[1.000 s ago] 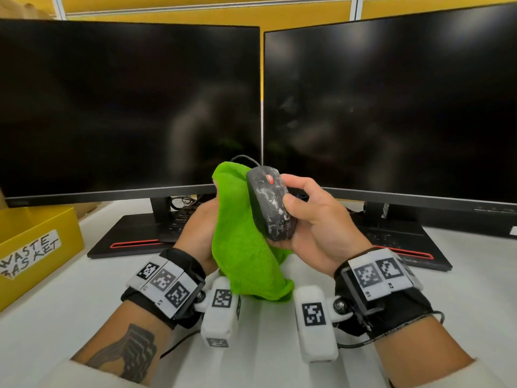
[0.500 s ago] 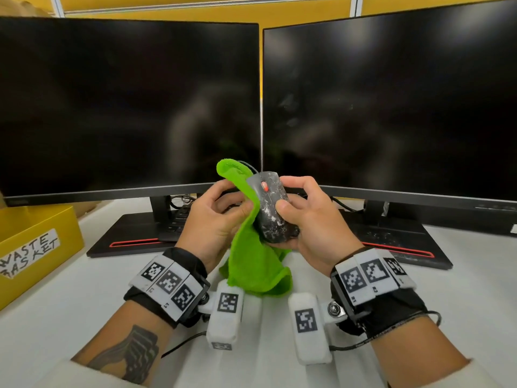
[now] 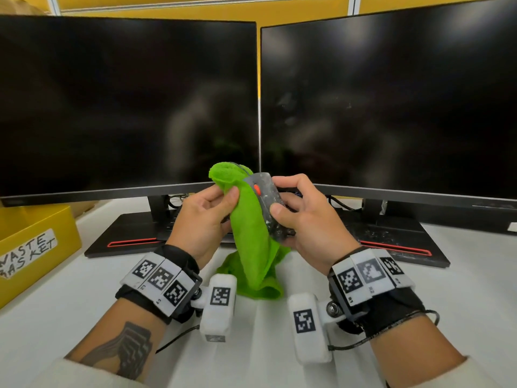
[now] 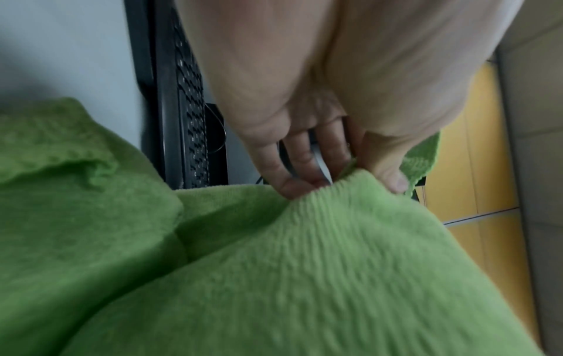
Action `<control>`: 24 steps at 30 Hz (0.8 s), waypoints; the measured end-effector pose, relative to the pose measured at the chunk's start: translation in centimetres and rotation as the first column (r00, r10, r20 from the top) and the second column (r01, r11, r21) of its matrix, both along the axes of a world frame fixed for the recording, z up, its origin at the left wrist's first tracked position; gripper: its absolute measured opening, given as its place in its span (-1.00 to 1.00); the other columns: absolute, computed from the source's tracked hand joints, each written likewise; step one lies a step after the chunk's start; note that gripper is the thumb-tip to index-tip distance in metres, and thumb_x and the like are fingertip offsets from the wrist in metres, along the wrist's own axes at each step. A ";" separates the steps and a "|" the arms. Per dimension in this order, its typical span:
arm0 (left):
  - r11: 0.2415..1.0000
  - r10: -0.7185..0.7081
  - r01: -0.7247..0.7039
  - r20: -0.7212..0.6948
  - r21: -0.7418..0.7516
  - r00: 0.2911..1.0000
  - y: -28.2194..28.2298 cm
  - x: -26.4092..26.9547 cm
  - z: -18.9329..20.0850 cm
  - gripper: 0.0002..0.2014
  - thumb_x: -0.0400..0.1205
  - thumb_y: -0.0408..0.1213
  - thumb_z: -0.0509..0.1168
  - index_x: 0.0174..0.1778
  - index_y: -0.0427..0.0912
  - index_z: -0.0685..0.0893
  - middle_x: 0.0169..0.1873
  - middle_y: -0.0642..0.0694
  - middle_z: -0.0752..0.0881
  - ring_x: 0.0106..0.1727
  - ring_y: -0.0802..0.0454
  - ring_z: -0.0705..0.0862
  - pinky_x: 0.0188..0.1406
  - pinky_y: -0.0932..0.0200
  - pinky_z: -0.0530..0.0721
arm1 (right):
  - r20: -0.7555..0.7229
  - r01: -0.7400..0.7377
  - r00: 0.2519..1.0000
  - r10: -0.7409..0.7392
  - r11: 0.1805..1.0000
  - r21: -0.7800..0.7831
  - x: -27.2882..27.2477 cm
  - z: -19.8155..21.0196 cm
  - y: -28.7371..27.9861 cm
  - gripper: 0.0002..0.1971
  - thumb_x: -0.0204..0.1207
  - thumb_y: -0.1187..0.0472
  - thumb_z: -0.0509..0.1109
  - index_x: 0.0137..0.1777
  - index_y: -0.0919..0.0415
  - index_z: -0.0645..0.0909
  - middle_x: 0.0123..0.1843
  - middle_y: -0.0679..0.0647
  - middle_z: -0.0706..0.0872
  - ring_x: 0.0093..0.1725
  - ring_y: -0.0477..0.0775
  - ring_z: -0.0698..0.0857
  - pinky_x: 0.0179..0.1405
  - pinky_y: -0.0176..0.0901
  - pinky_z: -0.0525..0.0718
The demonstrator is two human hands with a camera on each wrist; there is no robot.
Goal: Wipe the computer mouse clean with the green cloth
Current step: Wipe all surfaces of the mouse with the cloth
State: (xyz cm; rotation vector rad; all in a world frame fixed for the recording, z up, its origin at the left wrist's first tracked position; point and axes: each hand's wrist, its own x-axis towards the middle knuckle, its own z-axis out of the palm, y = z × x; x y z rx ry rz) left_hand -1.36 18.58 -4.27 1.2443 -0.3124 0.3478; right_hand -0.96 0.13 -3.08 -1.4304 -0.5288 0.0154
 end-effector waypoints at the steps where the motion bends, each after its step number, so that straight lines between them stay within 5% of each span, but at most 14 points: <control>1: 1.000 -0.022 0.022 0.010 0.001 1.000 0.1 0.1 -0.2 -0.68 0.61 -0.31 0.47 0.28 -0.30 0.76 0.13 -0.26 0.88 0.10 -0.09 0.87 0.03 0.01 0.85 | -0.003 -0.002 1.000 0.002 1.000 0.009 0.0 0.0 -0.1 -0.69 0.74 0.45 0.32 0.32 0.04 0.55 0.15 0.05 0.87 0.14 0.22 0.82 0.06 0.50 0.81; 4: 0.999 -0.038 0.037 0.036 0.034 0.999 0.4 0.2 -0.5 -0.54 0.49 -0.44 0.54 0.33 -0.34 0.73 0.19 -0.32 0.84 0.15 -0.17 0.84 0.08 -0.06 0.85 | 0.011 -0.001 1.000 0.001 1.000 -0.002 -0.1 0.2 -0.3 -0.69 0.73 0.45 0.33 0.30 0.05 0.55 0.13 0.03 0.86 0.14 0.20 0.82 0.04 0.55 0.82; 8: 0.996 0.040 -0.044 0.054 0.073 0.998 0.4 0.2 -0.4 -0.42 0.26 -0.29 0.71 0.22 -0.26 0.78 0.15 -0.33 0.85 0.18 -0.25 0.82 0.24 -0.22 0.80 | 0.078 0.010 0.997 -0.004 0.997 -0.071 -0.3 0.1 -0.1 -0.68 0.71 0.48 0.33 0.31 0.08 0.57 0.11 0.09 0.85 0.00 0.12 0.81 0.08 0.51 0.82; 11: 0.997 0.067 -0.069 0.059 0.022 0.996 0.2 0.2 -0.2 -0.57 0.39 -0.30 0.69 0.16 -0.27 0.79 0.08 -0.28 0.87 0.09 -0.17 0.86 0.10 -0.09 0.87 | 0.121 0.017 0.993 -0.003 0.994 -0.111 -0.3 0.1 0.1 -0.69 0.70 0.49 0.35 0.29 0.10 0.58 0.14 0.17 0.85 -0.05 0.06 0.81 0.06 0.35 0.83; 15: 0.999 0.034 -0.034 0.056 0.009 0.998 0.4 0.3 0.0 -0.71 0.52 -0.33 0.52 0.15 -0.29 0.81 0.07 -0.26 0.89 0.07 -0.08 0.88 0.05 0.06 0.86 | 0.112 0.020 0.994 -0.007 0.993 -0.112 -0.2 0.1 -0.2 -0.68 0.68 0.49 0.36 0.26 0.06 0.60 0.12 0.15 0.86 -0.11 -0.02 0.82 -0.20 -0.02 0.82; 19: 0.997 -0.027 0.023 0.067 0.069 0.997 1.3 0.4 -0.5 -0.72 0.52 -0.38 0.55 0.16 -0.24 0.84 0.13 -0.29 0.87 0.14 -0.14 0.86 0.13 -0.03 0.84 | 0.062 0.008 0.998 -0.003 0.997 -0.077 -0.2 0.3 -0.6 -0.66 0.71 0.51 0.32 0.30 0.07 0.59 0.18 0.21 0.83 0.03 0.16 0.83 -0.02 0.37 0.87; 24: 0.994 0.018 -0.026 0.075 0.109 0.997 1.3 0.2 -0.4 -0.50 0.24 -0.30 0.69 0.12 -0.25 0.84 0.08 -0.31 0.88 0.15 -0.25 0.83 0.35 -0.33 0.73 | 0.083 0.018 0.997 -0.010 0.995 -0.101 -0.4 0.4 -0.6 -0.65 0.71 0.52 0.30 0.32 0.10 0.58 0.21 0.19 0.83 0.13 0.33 0.83 0.08 0.49 0.83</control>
